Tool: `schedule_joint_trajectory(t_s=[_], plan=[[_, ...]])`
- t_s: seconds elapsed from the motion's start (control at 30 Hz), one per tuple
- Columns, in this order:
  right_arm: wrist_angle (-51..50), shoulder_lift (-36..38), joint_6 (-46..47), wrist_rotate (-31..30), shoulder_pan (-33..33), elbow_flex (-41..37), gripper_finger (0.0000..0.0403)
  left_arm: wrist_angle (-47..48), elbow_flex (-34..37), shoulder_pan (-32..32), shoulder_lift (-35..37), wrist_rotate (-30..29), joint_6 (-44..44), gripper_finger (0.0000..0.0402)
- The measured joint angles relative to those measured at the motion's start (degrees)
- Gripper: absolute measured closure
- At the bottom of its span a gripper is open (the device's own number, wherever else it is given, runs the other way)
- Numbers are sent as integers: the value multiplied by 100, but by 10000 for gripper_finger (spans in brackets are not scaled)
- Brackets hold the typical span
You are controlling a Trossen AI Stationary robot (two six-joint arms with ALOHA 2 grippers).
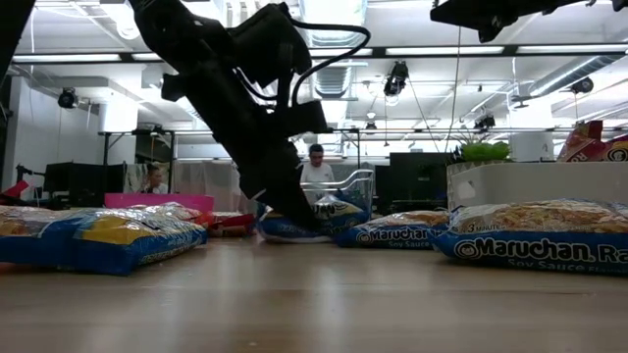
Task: Sort Maruchan noodles
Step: Put the blue noodle pack into the red bin
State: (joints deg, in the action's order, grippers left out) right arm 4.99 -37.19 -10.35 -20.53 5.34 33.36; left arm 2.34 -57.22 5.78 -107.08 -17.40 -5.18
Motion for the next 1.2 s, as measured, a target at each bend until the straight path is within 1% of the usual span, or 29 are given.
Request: schedule_joint_trajectory(t_s=[0.07,0.13,0.27,0.37,0.57,0.7,0.8,0.97,1.03,1.2], plan=[[2,0,-9,0,0,0,394,107,14,-2,162,21,-14,396],[0,0,-32,0,0,0,394,177,14,-38,428,23,-18,396],[1,1,-87,0,0,0,394,392,14,-258,1172,25,-99,398],[0,0,-85,0,-2,0,394,674,14,-579,1805,22,-247,399],[2,0,-74,0,0,-2,394,1462,9,-1649,3043,-5,-618,400],[2,2,-67,0,0,-2,394,1851,7,-2607,3626,-9,-836,400],[3,2,-10,-1,-2,-2,394,2100,7,-3357,3867,55,-942,400],[2,2,18,0,-2,-2,394,2627,7,-4555,3917,505,-1136,401],[2,2,29,0,-2,-2,394,2851,7,-4929,3873,530,-1229,401],[2,0,29,0,-2,-2,394,2858,29,-5589,3694,622,-1443,401]])
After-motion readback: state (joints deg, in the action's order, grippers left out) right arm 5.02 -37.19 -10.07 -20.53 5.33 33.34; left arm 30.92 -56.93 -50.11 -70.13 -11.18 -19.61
